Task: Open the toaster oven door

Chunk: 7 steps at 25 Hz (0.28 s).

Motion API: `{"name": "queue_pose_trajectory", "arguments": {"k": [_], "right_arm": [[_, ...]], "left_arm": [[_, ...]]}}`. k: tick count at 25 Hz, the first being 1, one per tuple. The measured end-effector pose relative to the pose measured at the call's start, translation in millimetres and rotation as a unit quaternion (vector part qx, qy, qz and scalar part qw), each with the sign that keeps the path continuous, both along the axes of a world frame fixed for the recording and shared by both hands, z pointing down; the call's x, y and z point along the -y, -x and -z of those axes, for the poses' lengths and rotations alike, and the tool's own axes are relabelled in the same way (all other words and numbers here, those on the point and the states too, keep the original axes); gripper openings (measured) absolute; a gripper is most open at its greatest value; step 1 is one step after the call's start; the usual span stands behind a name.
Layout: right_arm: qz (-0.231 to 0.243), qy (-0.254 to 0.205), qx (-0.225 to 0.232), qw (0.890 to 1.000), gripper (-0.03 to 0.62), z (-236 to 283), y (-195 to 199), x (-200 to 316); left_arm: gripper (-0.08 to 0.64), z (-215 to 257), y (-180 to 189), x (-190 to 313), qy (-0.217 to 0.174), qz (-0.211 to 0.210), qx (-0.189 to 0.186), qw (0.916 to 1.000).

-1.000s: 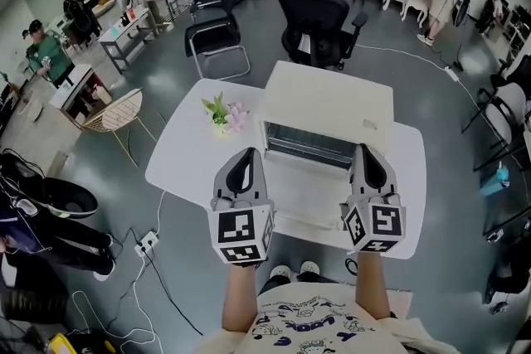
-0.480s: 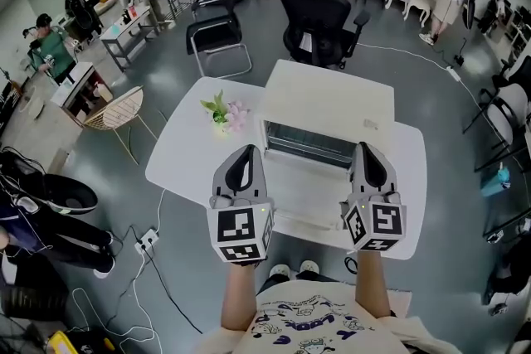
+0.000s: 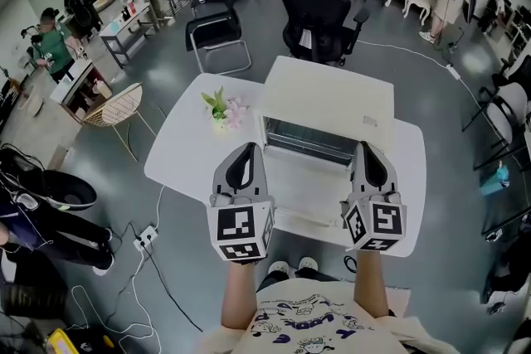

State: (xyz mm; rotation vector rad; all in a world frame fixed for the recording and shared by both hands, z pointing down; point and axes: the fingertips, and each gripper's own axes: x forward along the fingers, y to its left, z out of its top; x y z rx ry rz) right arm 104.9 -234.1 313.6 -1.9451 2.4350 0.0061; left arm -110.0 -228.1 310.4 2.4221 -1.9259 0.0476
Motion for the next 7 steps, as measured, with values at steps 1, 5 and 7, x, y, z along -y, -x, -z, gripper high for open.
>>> {"name": "queue_pose_trajectory", "arguments": {"k": [1, 5, 7], "right_arm": [[0.000, 0.000, 0.000, 1.000, -0.003, -0.3, 0.1, -1.1], [0.000, 0.000, -0.001, 1.000, -0.003, 1.3, -0.1, -4.1], [-0.001, -0.001, -0.001, 1.000, -0.003, 2.2, -0.2, -5.4]], "left_arm": [[0.003, -0.1, 0.1, -1.0, 0.000, 0.000, 0.000, 1.0000], [0.005, 1.7, 0.7, -3.7, -0.001, 0.002, 0.002, 1.0000], [0.004, 2.1, 1.2, -4.6, -0.001, 0.002, 0.002, 1.0000]]}}
